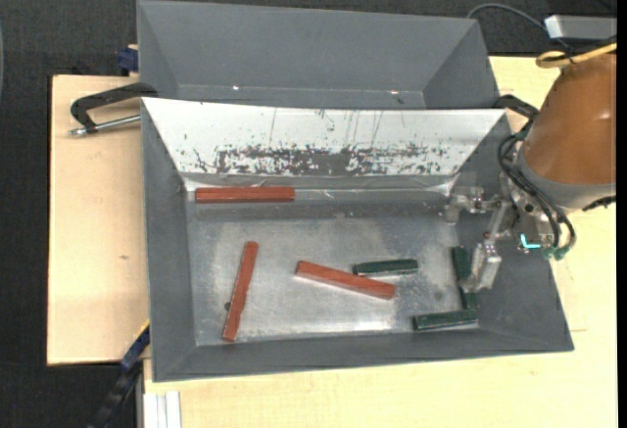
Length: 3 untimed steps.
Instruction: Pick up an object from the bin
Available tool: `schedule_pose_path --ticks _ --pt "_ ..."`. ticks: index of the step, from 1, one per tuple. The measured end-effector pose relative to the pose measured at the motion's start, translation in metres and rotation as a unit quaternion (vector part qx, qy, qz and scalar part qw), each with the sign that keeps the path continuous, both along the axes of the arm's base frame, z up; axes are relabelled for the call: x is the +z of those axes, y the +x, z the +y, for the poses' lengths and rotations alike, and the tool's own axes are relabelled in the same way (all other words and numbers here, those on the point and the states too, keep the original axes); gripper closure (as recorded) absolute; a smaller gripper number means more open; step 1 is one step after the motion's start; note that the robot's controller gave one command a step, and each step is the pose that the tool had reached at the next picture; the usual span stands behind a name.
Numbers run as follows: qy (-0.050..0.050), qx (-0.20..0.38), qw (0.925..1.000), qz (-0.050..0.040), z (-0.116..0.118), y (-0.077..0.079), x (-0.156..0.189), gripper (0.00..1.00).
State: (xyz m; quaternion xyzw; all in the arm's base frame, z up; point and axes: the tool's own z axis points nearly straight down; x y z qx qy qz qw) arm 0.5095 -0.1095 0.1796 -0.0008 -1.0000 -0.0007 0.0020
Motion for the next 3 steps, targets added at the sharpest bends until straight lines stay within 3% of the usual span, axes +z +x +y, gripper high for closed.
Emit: schedule_pose_path --ticks 1,2,3 --pt "-0.001 0.001 1.0000 -0.0035 0.000 0.002 0.003 0.00" --pt "-0.001 0.038 0.9993 -0.0051 0.016 -0.003 -0.051 0.00" --pt "0.000 0.023 0.9997 -0.0024 0.049 -0.009 -0.095 0.00"
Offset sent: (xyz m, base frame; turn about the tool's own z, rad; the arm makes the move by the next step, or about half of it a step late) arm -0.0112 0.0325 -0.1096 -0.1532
